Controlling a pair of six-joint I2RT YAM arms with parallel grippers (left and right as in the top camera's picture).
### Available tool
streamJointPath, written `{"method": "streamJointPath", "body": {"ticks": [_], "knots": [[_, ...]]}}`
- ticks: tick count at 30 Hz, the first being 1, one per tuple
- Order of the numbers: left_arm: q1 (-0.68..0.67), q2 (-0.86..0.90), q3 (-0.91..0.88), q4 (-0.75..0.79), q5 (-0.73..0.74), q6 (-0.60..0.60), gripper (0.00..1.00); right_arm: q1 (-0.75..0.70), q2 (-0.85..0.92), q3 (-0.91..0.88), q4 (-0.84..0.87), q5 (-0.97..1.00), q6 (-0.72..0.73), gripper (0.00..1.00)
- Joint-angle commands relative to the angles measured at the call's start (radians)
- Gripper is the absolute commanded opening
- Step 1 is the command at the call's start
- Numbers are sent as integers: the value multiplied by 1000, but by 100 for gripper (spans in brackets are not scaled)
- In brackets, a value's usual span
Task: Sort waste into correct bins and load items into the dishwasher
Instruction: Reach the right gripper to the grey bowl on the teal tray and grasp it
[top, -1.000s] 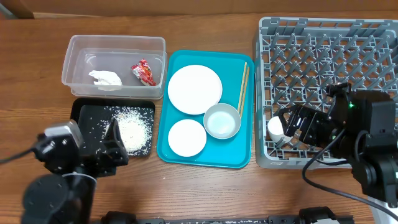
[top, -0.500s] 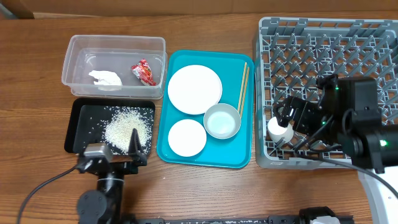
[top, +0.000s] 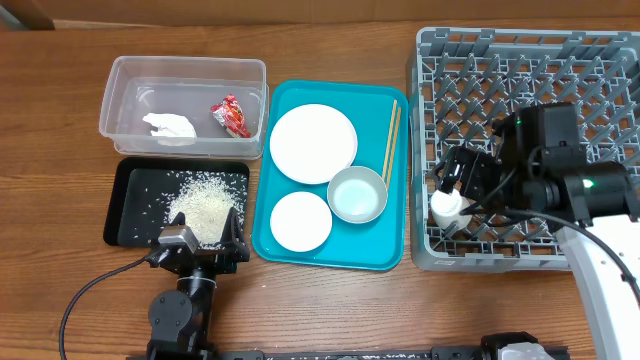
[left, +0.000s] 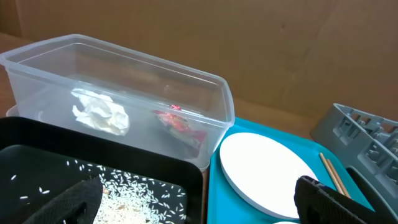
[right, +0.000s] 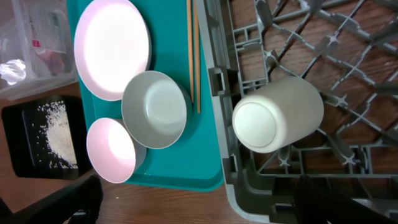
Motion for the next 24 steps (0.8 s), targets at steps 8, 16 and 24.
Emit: {"method": "streamJointPath", "body": {"ticks": [8,16,24], "knots": [[6,-12,-7,5,12,-21,100,-2,34,14,3,-1,-2,100],[6,-12,-7,5,12,-21,100,-2,33,15,157,-103,23,100],[6,-12,-7,5,12,-21,100,232,40,6,159,-123,-59,97]]}}
